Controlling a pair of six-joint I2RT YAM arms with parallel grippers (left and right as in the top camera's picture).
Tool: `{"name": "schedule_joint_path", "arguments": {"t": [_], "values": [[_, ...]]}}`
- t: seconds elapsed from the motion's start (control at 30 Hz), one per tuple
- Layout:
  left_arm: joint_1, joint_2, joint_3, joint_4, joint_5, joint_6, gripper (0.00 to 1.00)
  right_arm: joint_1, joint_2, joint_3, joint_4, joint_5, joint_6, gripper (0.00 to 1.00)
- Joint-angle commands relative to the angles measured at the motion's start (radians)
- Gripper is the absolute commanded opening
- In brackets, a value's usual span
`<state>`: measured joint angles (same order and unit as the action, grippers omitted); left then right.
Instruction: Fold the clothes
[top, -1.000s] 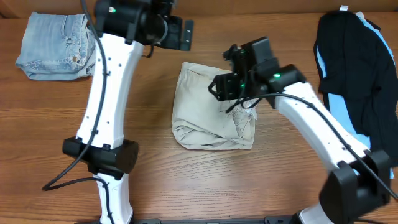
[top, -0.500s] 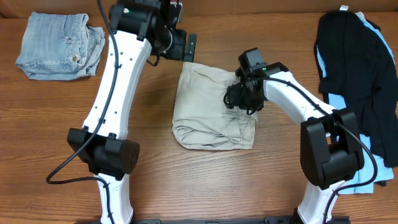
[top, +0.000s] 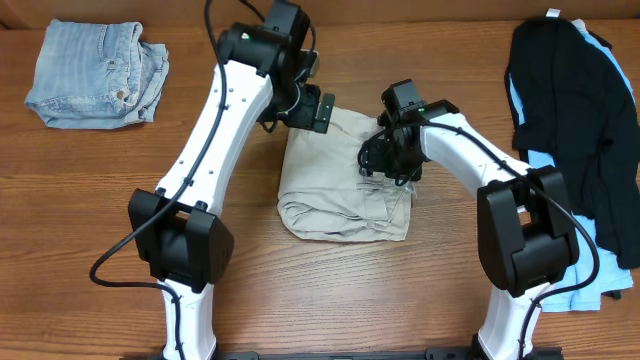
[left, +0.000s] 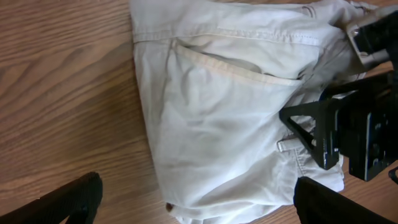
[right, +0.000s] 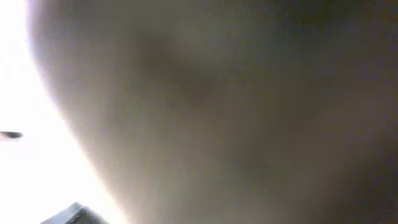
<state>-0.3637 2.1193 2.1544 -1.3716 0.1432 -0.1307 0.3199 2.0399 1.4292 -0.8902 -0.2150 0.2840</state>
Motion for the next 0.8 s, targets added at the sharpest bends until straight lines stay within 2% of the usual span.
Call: {"name": "schedule_joint_path", "arguments": {"t": [0.0,0.33,0.47,0.57,0.77], "values": [[-0.002,-0.001,0.010,0.003,0.016,0.034,1.00,-0.035,-0.008,0.010,-0.042,-0.016,-0.026,0.77],[-0.009,-0.001,0.010,-0.060,0.064,0.050,1.00,-0.100,-0.280,0.179,-0.204,-0.012,-0.030,0.92],[-0.025,-0.001,0.010,-0.074,0.064,0.104,1.00,-0.135,-0.374,0.196,-0.224,0.015,-0.030,0.99],[-0.044,-0.001,0.010,-0.087,0.064,0.205,1.00,-0.175,-0.433,0.196,-0.231,0.016,-0.030,1.00],[-0.076,0.000,0.006,-0.128,0.064,0.243,1.00,-0.244,-0.469,0.196,-0.265,0.016,-0.030,1.00]]}}
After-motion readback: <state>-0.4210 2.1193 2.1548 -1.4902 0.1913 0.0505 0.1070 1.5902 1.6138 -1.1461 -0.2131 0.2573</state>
